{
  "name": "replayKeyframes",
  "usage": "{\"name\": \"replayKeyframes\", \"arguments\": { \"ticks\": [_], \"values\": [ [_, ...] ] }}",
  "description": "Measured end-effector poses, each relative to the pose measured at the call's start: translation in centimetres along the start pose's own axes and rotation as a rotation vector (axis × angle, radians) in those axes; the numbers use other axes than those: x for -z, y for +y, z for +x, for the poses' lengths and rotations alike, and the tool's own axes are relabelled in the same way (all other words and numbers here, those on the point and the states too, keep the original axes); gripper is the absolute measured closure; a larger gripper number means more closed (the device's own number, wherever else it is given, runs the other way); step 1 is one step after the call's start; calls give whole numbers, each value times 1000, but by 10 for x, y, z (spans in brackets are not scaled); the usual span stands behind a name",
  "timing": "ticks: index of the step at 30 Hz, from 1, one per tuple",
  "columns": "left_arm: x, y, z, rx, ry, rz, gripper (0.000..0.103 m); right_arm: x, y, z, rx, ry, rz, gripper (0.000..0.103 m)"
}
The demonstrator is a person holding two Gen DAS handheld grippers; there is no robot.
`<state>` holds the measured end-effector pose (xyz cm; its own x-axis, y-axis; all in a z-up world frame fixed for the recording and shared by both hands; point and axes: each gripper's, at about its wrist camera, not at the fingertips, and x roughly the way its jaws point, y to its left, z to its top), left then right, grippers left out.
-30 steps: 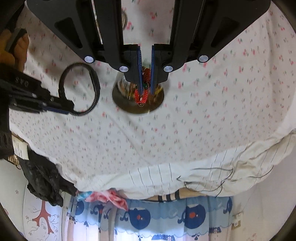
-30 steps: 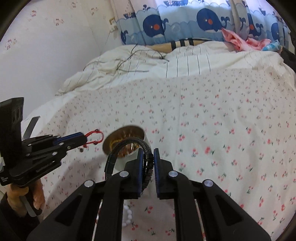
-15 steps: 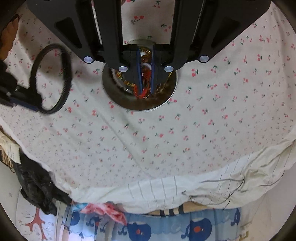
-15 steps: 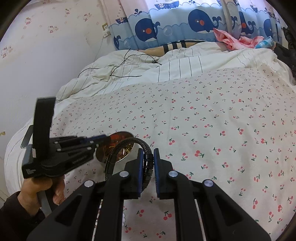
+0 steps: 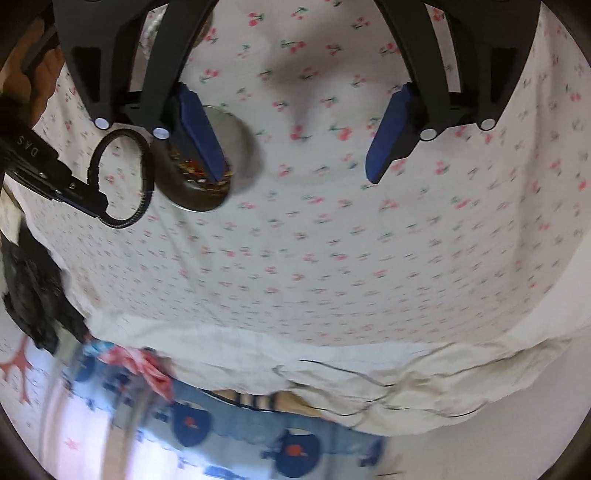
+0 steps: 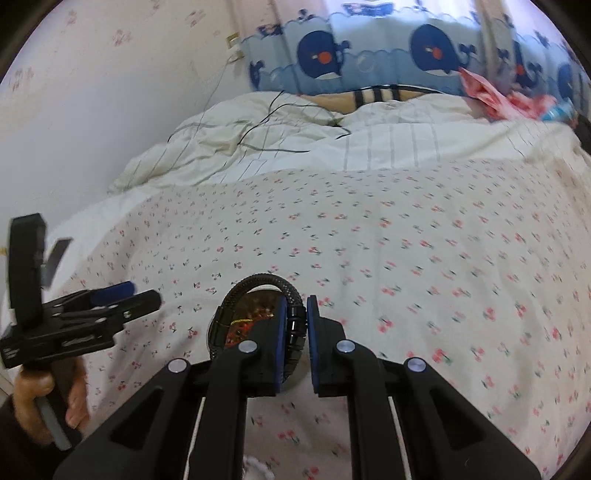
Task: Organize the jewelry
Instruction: 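Drop the red string bracelet into the tin with the left gripper while the right releases the cord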
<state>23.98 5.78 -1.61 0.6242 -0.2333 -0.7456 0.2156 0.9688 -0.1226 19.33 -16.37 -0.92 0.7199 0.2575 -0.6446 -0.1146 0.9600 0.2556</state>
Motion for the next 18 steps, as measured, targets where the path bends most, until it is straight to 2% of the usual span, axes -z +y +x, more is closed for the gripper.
{"name": "replayKeyframes", "arguments": {
  "ticks": [6, 14, 15, 16, 17, 18],
  "values": [
    [-2, -11, 3, -26, -10, 55, 27, -4, 32, 36, 60, 30, -99, 91],
    [4, -33, -7, -62, -52, 153, 26, 13, 43, 62, 108, 115, -167, 89],
    [4, -35, -8, -67, -58, 161, 26, 15, 43, 62, 110, 116, -169, 73],
    [4, -37, -9, -70, -63, 167, 26, 16, 42, 60, 109, 100, -166, 52],
    [4, -38, -10, -72, -67, 173, 26, 16, 43, 56, 115, 80, -165, 48],
    [4, -39, -11, -72, -70, 177, 26, 15, 43, 52, 119, 56, -167, 48]
  ]
}}
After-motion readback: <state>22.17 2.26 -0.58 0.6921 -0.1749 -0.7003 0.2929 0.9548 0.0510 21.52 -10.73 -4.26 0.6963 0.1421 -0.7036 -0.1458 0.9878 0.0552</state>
